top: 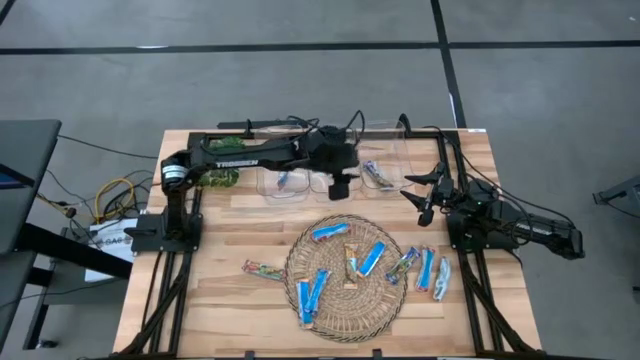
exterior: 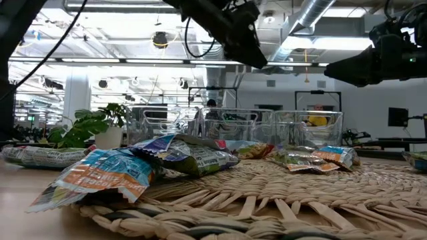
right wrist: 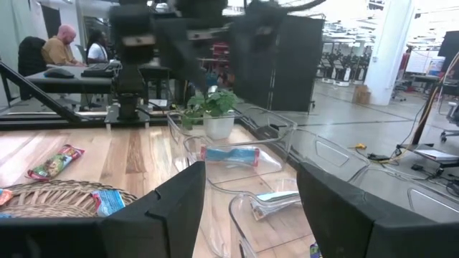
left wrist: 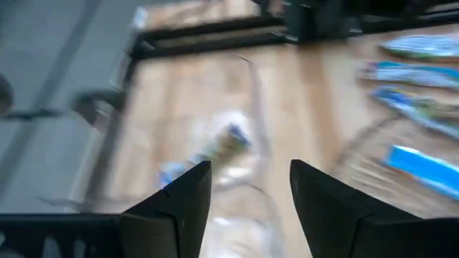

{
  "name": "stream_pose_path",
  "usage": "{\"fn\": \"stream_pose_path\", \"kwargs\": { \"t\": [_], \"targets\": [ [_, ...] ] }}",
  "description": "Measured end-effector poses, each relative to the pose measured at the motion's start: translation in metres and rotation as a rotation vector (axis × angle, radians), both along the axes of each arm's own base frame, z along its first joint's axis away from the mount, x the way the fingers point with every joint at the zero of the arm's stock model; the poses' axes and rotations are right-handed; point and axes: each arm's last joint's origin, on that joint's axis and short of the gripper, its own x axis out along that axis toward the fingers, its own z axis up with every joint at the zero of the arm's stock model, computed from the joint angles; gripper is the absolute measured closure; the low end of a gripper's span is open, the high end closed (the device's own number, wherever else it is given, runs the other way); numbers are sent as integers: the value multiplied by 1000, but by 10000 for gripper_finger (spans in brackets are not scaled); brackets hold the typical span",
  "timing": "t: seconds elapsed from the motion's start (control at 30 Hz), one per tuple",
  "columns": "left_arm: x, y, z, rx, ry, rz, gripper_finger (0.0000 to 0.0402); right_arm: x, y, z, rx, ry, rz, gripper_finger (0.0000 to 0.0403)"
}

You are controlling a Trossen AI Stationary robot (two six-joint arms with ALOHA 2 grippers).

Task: Pick and place Granola Bars by type
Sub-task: Put the red granola bar into the left transparent bin

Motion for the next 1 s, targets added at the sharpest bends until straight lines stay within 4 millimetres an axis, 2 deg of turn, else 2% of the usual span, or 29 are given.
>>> {"fn": "stream_pose_path", "kwargs": {
  "t": [0.23, 0.6, 0.83, 1.0],
  "targets": [
    [-16, -25, 5, -226, 119, 42, 219, 0, 0, 0, 0, 0, 0, 188],
    [-55, -83, 23, -369, 354, -23, 219, 0, 0, 0, 0, 0, 0, 188],
    [-64, -112, 17, -292, 460, 19, 219, 0, 0, 0, 0, 0, 0, 188],
    [-65, -122, -5, -280, 489, 76, 219, 0, 0, 0, 0, 0, 0, 188]
  ]
}}
